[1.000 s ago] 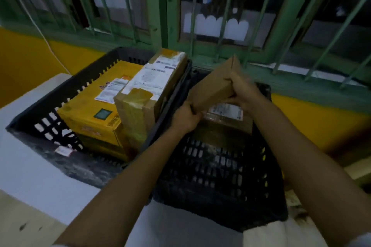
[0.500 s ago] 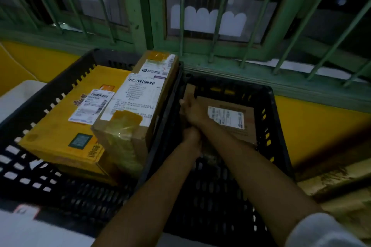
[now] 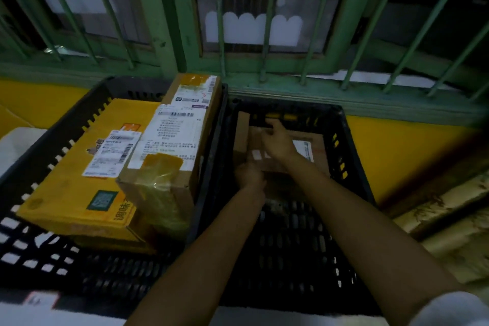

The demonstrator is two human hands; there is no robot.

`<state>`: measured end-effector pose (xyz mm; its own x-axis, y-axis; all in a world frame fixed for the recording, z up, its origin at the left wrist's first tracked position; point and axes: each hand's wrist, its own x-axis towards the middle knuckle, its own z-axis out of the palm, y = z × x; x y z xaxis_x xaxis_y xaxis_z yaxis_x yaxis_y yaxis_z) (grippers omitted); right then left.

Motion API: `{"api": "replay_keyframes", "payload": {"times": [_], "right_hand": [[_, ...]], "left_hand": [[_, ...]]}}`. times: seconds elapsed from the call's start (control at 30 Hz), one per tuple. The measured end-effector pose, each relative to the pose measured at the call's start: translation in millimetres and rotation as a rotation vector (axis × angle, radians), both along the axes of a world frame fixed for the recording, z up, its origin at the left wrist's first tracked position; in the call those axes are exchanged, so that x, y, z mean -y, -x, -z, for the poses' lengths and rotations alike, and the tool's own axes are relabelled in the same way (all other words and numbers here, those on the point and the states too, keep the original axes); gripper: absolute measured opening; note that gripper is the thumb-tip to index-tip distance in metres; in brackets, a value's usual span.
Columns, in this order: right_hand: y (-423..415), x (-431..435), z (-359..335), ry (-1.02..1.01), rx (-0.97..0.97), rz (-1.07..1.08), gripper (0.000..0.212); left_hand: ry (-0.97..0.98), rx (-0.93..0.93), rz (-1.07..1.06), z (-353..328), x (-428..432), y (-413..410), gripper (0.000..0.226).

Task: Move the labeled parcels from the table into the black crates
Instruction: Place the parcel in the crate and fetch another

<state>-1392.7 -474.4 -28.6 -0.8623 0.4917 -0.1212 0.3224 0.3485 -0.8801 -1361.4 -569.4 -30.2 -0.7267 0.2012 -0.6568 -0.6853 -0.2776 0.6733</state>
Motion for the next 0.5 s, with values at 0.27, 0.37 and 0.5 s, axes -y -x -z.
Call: {"api": "replay_keyframes", "payload": {"times": [0.27,0.37,0.5], "right_hand": [[-169,-60,-42,0.354,-0.288,0.464,0.024],[-263,-88,-55,0.459,-0.385,0.626,0.026],[-415,-121,-60,0.547,-0.569,0.843,0.03]], "left_hand": [[-0.14,-0.181,0.624,-44,-74,-67,0.03],[-0.248,-0.189,0.839,-52,-115,-137,0.04],[-0.359,-0.181,1.078,-60,-171,-267,0.045]]}}
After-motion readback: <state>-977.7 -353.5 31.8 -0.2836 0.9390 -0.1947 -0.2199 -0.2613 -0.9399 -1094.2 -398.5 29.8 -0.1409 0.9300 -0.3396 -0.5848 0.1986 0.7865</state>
